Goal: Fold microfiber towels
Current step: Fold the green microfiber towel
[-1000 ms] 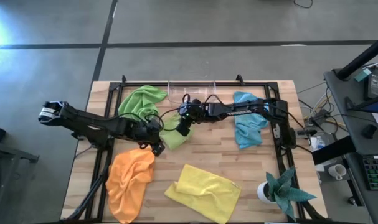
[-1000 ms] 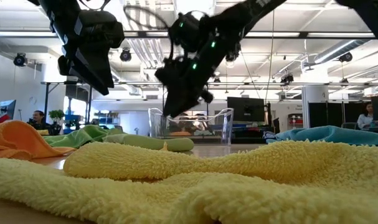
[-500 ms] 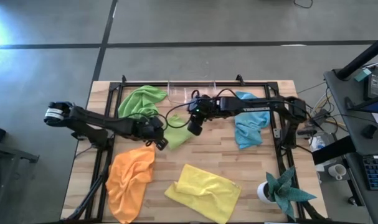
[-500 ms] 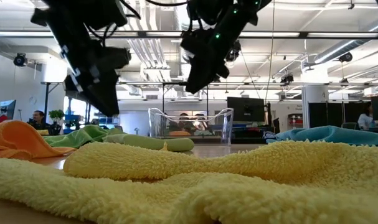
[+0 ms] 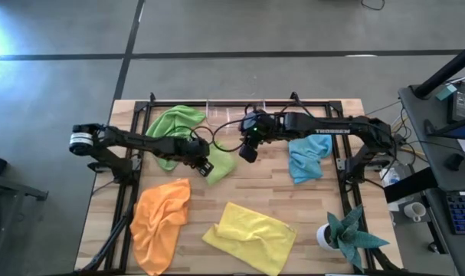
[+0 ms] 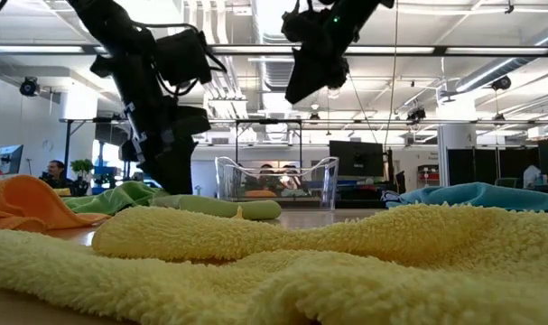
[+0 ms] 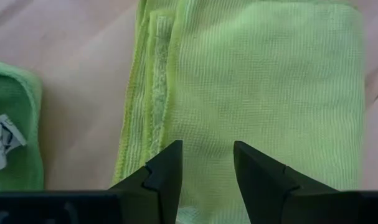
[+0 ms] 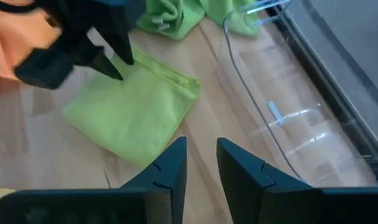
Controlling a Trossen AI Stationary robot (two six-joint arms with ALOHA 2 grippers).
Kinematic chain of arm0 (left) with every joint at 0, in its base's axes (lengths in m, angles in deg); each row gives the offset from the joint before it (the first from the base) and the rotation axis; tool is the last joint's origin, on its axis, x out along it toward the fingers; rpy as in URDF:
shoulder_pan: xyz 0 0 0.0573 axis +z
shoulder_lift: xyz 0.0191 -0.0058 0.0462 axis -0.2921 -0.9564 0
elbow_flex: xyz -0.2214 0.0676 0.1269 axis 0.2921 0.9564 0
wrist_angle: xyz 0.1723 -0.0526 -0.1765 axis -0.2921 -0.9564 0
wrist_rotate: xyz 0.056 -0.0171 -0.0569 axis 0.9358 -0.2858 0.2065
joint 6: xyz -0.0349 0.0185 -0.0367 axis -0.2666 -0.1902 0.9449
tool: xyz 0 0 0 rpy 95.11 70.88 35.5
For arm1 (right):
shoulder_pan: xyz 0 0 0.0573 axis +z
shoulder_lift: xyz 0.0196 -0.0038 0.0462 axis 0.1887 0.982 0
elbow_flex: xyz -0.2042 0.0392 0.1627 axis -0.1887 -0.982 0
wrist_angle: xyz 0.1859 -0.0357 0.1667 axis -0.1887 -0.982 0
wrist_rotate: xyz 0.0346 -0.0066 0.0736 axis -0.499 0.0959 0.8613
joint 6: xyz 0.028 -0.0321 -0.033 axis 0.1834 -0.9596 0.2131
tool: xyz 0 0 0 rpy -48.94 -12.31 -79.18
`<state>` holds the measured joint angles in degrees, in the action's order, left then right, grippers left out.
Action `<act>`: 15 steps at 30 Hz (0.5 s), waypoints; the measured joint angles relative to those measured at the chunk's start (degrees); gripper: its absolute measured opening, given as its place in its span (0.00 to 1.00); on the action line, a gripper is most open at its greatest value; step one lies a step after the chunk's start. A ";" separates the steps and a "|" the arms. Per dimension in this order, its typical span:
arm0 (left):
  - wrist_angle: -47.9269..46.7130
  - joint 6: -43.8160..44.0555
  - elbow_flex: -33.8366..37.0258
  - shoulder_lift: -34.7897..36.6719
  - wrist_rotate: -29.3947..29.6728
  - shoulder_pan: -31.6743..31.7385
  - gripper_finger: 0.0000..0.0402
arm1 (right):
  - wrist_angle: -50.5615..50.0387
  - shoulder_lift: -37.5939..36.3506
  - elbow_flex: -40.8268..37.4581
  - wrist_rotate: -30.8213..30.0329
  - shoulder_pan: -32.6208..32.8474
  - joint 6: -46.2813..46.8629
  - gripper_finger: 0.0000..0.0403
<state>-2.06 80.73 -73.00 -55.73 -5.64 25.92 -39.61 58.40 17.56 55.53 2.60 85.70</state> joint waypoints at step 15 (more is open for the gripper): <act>-0.49 -2.38 1.17 -1.85 -5.33 6.72 0.32 | -4.01 -1.31 -0.02 0.17 0.66 10.17 0.17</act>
<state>-2.54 78.35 -71.83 -57.58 -10.97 32.64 -43.62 57.09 17.54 55.71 3.26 95.87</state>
